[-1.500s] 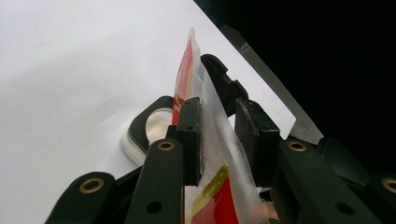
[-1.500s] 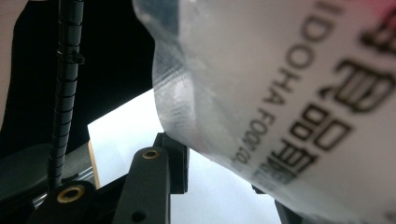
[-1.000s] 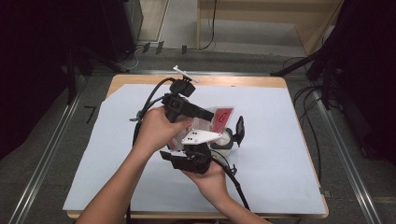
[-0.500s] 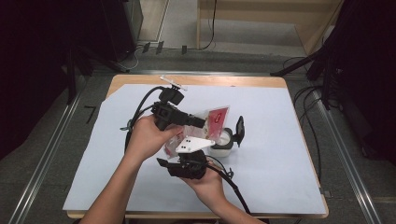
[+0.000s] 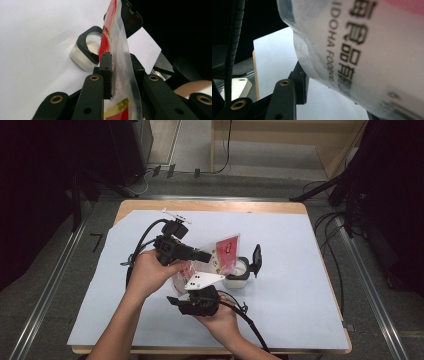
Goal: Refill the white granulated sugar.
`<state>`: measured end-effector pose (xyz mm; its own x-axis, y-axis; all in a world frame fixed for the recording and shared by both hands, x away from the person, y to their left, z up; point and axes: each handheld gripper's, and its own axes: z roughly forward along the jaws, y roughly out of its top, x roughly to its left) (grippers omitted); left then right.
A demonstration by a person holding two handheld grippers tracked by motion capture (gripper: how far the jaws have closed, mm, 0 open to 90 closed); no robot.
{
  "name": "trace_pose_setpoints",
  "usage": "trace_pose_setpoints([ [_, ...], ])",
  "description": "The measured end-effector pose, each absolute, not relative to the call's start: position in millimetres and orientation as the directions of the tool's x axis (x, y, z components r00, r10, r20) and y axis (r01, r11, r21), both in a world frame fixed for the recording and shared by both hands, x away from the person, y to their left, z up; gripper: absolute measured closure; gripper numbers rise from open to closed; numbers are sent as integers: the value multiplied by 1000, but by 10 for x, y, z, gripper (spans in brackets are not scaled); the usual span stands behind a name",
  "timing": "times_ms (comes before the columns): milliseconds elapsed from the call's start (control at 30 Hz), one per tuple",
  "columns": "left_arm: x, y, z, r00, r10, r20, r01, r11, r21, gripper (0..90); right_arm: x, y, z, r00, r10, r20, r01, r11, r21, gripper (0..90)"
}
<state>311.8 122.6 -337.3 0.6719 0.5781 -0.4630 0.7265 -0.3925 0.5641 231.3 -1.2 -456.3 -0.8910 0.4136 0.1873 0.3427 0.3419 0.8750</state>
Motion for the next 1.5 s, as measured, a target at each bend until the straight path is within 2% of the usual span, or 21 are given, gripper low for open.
trace_pose_setpoints([
  [833,3081,1329,-3510,686,555,-470,716,-403,570,800,2318,-21,-4715,-914,390,110,279,410,868,590],
  [1500,3086,1392,-3574,685,550,-477,717,-396,574,830,2365,-54,-4770,-907,405,114,301,435,849,593],
])
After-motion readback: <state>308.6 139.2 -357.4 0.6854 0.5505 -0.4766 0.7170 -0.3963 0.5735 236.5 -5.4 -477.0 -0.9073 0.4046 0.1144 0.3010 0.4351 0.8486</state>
